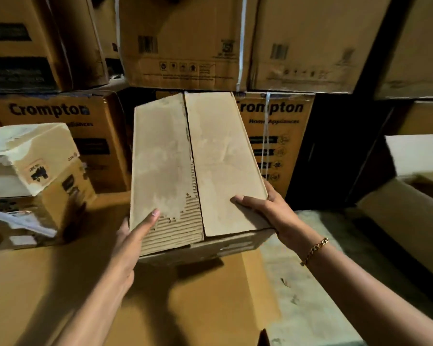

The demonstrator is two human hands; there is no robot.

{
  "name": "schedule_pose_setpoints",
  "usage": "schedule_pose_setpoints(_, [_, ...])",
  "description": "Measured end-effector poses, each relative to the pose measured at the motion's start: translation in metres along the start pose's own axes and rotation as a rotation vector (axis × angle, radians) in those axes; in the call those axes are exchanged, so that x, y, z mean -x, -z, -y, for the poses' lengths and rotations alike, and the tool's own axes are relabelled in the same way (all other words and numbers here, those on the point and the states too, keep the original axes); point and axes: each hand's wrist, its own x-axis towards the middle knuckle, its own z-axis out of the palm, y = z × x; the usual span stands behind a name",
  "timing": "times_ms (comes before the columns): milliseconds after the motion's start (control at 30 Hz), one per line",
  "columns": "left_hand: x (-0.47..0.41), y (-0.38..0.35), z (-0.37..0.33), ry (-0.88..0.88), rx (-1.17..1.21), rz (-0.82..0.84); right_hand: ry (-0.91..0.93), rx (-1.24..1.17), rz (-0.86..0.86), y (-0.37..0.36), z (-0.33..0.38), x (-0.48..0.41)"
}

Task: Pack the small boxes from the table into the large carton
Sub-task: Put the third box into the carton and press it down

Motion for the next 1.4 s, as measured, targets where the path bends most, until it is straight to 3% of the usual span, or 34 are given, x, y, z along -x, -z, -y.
schedule_pose_setpoints(400, [0.158, -0.261, 0.009, -0.091, 0.048, 0.367, 0.146, 0.087, -0.321, 0.261, 0.049, 0.221])
schedule_pose_setpoints(700, [0.231, -0.445, -0.006, -0.094, 0.056, 0.535, 0.150, 0.149, -0.568, 0.424, 0.091, 0.315])
schedule_pose_setpoints(1133, [0.230, -0.723, -0.017, -0.230, 0.099, 0.709, 0.094, 0.271, -0.711, 0.686, 0.164, 0.299])
schedule_pose_setpoints(1400, [0.222, -0.845, -0.042, -0.217, 0.083, 0.790, 0.024, 0.265, -0.643, 0.836, 0.191, 0.279])
